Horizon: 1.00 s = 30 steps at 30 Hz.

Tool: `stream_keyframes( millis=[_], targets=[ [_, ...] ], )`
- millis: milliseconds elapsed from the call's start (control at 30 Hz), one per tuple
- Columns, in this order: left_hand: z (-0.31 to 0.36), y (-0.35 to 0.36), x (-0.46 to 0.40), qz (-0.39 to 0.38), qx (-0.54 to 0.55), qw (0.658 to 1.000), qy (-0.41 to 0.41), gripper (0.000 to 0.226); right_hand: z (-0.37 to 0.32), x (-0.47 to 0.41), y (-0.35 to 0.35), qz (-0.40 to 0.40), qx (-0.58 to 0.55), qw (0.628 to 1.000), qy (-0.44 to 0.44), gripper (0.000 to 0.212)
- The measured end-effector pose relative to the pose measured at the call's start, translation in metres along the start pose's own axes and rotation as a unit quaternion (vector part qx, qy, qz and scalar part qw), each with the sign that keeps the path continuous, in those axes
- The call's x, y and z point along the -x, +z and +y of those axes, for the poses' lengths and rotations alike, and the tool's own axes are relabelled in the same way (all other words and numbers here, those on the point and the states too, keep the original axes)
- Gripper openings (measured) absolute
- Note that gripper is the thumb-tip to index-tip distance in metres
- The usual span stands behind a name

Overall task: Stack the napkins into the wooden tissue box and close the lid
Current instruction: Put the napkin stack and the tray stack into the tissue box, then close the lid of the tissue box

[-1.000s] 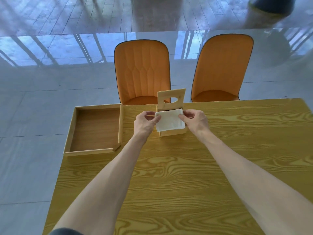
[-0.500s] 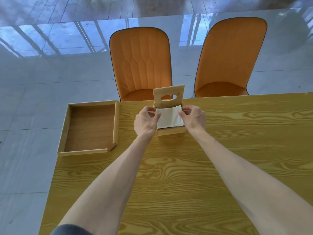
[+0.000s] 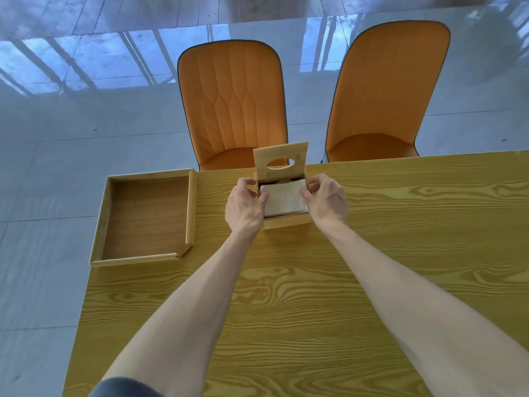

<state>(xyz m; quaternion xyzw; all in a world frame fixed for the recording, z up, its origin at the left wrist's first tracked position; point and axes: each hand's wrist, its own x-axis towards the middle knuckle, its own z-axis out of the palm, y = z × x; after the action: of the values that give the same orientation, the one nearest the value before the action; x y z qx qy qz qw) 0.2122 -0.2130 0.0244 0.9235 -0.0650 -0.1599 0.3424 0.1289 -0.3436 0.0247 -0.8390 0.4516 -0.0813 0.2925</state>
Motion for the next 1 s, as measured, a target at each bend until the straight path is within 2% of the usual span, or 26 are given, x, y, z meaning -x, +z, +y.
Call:
stream_keyframes(
  millis=[67,200,400,567,700,1000],
  targets=[
    [-0.003,0.001,0.000,-0.007,0.004,1.000,-0.012,0.042,0.002,0.000,-0.001,-0.004,-0.006,1.000,0.003,0.024],
    [-0.006,-0.003,0.001,-0.048,0.032,0.998,-0.031,0.040,0.005,-0.004,-0.008,-0.030,-0.034,0.999,0.004,0.030],
    [0.007,-0.030,-0.012,-0.044,0.141,0.985,-0.083,0.045,-0.015,-0.027,-0.041,-0.025,-0.156,0.987,0.030,0.035],
    [0.035,-0.054,-0.021,-0.071,0.213,0.970,-0.090,0.046,-0.039,-0.042,-0.053,-0.079,-0.234,0.966,0.077,0.038],
    [0.047,-0.057,-0.022,-0.085,0.214,0.969,-0.093,0.052,-0.045,-0.042,-0.056,-0.092,-0.256,0.958,0.096,0.049],
    [0.047,-0.051,-0.015,-0.087,0.255,0.955,-0.119,0.051,-0.047,-0.040,-0.054,-0.092,-0.249,0.959,0.101,0.054]
  ],
)
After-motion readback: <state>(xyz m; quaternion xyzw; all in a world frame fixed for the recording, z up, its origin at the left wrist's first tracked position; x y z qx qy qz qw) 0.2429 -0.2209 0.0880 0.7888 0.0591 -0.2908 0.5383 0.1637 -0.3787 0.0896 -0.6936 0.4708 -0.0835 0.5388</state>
